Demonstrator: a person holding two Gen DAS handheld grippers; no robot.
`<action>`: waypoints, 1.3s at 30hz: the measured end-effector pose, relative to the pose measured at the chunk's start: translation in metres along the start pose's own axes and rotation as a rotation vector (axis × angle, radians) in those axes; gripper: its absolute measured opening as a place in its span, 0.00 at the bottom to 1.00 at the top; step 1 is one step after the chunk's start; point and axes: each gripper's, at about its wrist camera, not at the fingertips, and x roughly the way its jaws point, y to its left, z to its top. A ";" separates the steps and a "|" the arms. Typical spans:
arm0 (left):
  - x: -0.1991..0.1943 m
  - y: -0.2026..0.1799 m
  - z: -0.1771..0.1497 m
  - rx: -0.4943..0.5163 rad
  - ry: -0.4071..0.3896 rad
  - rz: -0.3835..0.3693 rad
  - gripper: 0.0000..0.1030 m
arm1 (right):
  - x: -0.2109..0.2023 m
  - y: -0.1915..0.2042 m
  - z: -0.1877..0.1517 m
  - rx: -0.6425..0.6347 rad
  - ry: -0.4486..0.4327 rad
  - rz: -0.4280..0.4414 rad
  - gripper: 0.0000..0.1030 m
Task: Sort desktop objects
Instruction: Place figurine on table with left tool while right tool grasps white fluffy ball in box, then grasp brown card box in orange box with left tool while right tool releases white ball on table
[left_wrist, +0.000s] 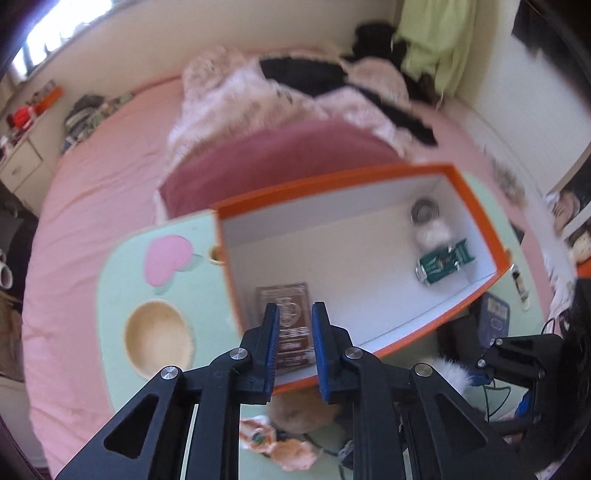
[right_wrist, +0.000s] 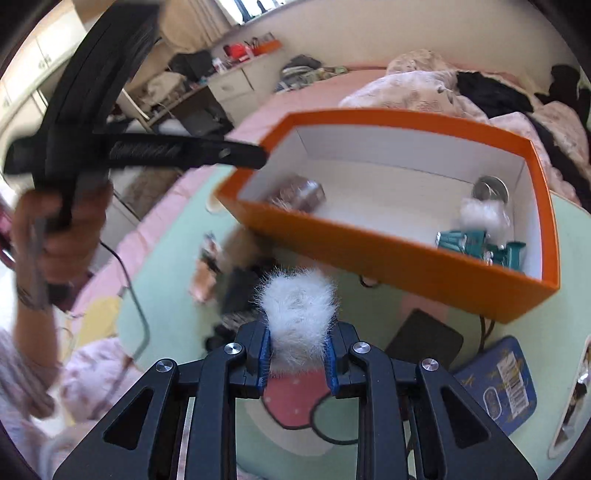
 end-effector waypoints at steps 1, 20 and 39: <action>0.004 -0.004 0.001 0.006 0.013 0.012 0.17 | 0.000 0.000 -0.002 -0.005 -0.007 -0.016 0.26; 0.015 -0.016 0.033 -0.079 0.047 -0.008 0.39 | -0.023 -0.024 -0.009 0.108 -0.152 0.071 0.28; 0.038 -0.029 0.034 0.010 0.176 -0.004 0.22 | -0.017 -0.032 -0.010 0.170 -0.183 0.084 0.33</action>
